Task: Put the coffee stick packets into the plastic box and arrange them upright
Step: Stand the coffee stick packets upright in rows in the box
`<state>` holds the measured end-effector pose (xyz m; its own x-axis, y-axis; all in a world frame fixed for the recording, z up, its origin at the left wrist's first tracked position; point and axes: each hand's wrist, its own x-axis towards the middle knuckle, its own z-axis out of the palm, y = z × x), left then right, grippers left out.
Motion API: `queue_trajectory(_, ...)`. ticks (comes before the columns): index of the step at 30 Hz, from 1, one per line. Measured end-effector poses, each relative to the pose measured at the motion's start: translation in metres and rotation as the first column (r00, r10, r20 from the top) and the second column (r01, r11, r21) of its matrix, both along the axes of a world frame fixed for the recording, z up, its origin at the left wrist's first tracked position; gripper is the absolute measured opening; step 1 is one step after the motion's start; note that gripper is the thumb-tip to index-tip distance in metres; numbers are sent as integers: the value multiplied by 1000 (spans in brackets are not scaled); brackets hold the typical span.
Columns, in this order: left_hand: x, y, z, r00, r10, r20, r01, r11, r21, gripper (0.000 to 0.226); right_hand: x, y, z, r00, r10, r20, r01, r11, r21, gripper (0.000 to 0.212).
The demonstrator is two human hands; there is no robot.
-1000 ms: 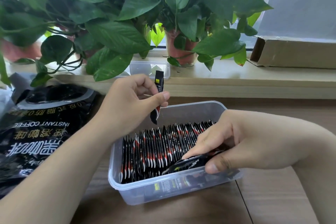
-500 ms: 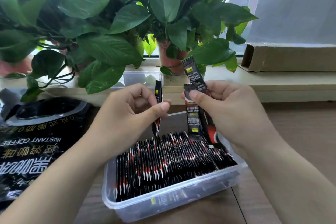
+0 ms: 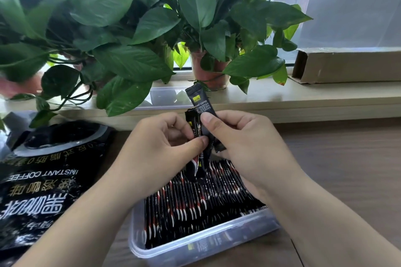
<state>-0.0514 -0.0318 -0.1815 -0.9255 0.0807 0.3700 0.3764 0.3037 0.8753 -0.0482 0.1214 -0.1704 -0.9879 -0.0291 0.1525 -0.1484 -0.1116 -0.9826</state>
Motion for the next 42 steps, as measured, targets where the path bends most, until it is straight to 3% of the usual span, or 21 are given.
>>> queue_trajectory(4, -2, -1, 0, 998, 30, -62, -30, 1000, -8, 18, 0, 6, 8, 999, -4, 50, 8, 997, -75, 19)
queue_trajectory(9, 2, 3, 0, 996, -6, -93, 2, 999, -45, 19, -4, 12, 7, 987, -135, 83, 145, 981, -128, 9)
queue_trajectory(16, 2, 5, -3, 995, -49, -89, 44, 997, -57, 27, -1, 1, 4, 987, -65, 149, 108, 948, -300, 4)
queue_trajectory(23, -1, 2, -6, 993, -5, -121, -7, 995, -101, 36, 1, -2, 8, 971, 14, 240, 67, 943, -327, 17)
queue_trajectory(26, -4, 1, -6, 992, 26, -127, -32, 998, -47, 36, -2, 3, 10, 978, 4, 209, 61, 951, -304, 27)
queue_trajectory(28, -7, -2, -7, 991, 57, -125, -56, 998, 8, 36, -4, 11, 11, 987, -124, 98, 139, 978, -157, 29)
queue_trajectory(30, -10, -4, -6, 991, 73, -114, -66, 996, 63, 37, -8, 21, 6, 957, -242, -161, 268, 948, 170, 24)
queue_trajectory(33, -9, -3, -4, 996, 54, -77, -47, 995, 92, 34, -4, 23, 4, 904, -175, -390, 331, 864, 380, 13)
queue_trajectory(37, -9, -3, -3, 999, 1, -47, 5, 992, 130, 41, 0, 11, 3, 921, 38, -387, 200, 806, 557, 36)
queue_trajectory(39, -9, -3, -2, 999, -8, -38, 14, 987, 161, 41, 0, 10, 4, 917, 103, -385, 163, 784, 599, 36)
queue_trajectory(42, -8, -2, -1, 998, -32, -51, 41, 985, 170, 34, -1, 16, 5, 957, 84, -277, 86, 831, 549, 26)
